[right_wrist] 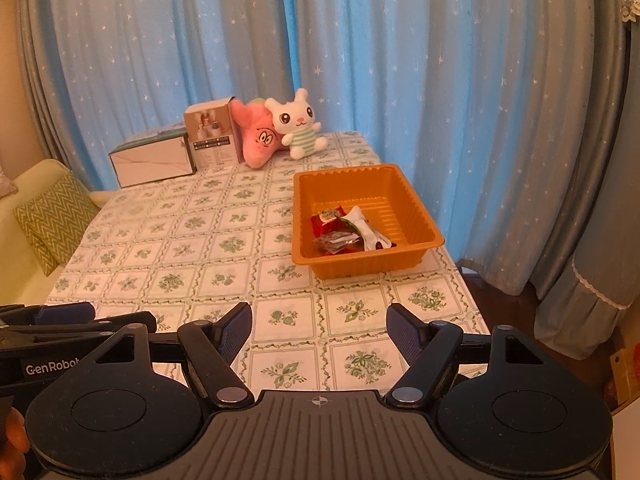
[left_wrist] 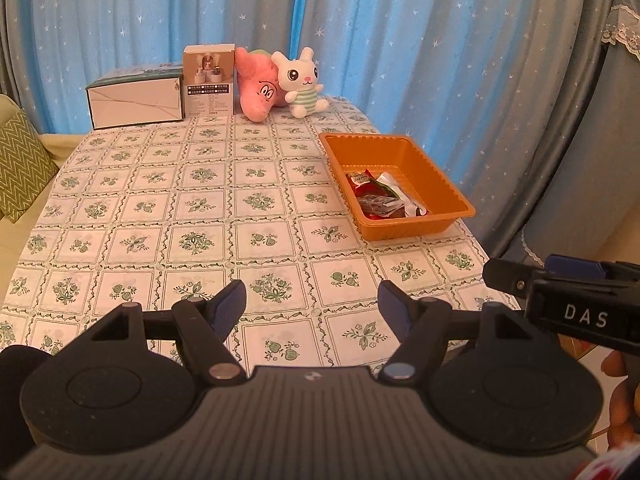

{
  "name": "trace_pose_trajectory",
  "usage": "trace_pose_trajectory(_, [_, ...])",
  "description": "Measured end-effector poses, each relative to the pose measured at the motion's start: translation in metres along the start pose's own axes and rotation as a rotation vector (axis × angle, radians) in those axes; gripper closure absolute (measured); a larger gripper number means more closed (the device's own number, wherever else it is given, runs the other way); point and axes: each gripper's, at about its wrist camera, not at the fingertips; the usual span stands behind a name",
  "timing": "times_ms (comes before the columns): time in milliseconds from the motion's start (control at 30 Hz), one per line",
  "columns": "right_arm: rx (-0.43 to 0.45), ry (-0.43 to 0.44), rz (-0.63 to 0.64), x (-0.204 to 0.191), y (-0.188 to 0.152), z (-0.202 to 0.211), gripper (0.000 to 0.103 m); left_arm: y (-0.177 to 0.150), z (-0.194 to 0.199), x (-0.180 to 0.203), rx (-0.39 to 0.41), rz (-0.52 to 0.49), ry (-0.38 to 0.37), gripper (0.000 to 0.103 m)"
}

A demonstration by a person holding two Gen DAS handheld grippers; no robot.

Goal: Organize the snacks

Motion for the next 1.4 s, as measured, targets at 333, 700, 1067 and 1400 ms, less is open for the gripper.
trace_pose_trajectory(333, [0.002,0.009,-0.004,-0.0008,-0.0013,0.0012,0.029,-0.0018,0.0013,-0.0014,0.002,0.005,0.001,0.033])
trace_pose_trajectory(700, [0.002,0.010,-0.004,-0.0009,-0.0018,0.0010,0.029,-0.0026,0.0014,-0.0013,0.000,0.007,-0.003,0.033])
trace_pose_trajectory(1067, [-0.002,0.010,0.000,-0.0043,-0.0017,0.0012,0.029,-0.0032,0.0019,-0.0017,0.001,0.007,-0.003,0.033])
trace_pose_trajectory(1400, [-0.002,0.010,0.000,-0.0034,-0.0022,0.0004,0.029,-0.0032,0.0018,-0.0016,0.001,0.006,-0.003,0.033])
Point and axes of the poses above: each gripper's, at about its wrist camera, not at the fingertips, and z roughly against the way its jaws point, x to its right, y to its top, and after that the axes turned 2 degrees about x, right-handed
